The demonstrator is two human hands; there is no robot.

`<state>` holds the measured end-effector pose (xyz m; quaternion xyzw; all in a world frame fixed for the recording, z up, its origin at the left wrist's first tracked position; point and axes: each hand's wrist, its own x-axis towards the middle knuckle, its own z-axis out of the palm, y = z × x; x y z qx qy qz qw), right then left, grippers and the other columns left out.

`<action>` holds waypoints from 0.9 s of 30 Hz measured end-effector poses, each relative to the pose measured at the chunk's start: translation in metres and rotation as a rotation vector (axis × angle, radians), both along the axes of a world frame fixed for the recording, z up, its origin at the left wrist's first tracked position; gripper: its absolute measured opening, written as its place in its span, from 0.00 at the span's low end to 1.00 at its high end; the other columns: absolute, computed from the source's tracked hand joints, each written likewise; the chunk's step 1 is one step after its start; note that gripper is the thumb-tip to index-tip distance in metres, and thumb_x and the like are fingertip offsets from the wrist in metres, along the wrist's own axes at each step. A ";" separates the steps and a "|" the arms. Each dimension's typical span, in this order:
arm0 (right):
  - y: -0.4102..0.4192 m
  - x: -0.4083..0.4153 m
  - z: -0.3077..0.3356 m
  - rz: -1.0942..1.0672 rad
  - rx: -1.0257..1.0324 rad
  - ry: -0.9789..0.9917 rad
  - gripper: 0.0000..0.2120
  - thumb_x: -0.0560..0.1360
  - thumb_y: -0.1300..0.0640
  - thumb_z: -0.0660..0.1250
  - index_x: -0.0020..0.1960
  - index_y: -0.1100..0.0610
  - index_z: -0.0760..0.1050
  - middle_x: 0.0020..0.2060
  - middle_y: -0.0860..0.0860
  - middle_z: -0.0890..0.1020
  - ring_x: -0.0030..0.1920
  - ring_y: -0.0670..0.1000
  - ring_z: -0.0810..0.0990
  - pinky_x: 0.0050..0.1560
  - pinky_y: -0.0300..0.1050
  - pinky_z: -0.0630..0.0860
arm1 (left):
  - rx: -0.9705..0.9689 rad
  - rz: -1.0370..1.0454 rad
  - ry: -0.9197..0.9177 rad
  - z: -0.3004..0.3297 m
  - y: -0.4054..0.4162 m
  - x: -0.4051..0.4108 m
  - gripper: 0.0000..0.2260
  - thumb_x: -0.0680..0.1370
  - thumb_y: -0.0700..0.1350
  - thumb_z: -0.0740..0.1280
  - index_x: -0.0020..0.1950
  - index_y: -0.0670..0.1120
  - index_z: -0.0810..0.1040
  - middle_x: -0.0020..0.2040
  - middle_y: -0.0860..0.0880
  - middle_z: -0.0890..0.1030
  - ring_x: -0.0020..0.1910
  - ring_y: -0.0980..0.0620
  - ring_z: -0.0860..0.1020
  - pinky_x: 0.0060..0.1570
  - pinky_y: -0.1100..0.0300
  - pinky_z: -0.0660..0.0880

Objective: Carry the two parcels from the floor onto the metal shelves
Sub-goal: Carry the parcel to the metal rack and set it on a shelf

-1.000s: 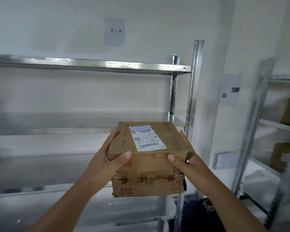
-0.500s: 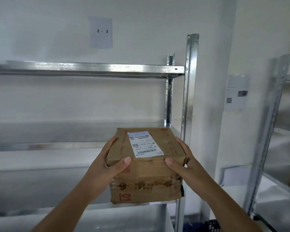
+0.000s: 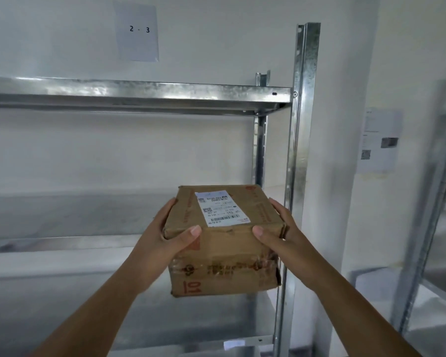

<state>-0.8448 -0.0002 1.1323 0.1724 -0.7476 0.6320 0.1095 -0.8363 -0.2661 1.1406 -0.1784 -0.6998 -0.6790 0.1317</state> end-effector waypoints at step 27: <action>-0.003 -0.239 0.033 -0.087 -0.132 -0.153 0.28 0.81 0.55 0.69 0.77 0.47 0.62 0.52 0.42 0.80 0.48 0.42 0.82 0.33 0.30 0.79 | -0.063 0.050 -0.145 0.031 0.030 -0.249 0.11 0.82 0.43 0.71 0.58 0.58 0.76 0.51 0.57 0.87 0.44 0.58 0.88 0.40 0.66 0.81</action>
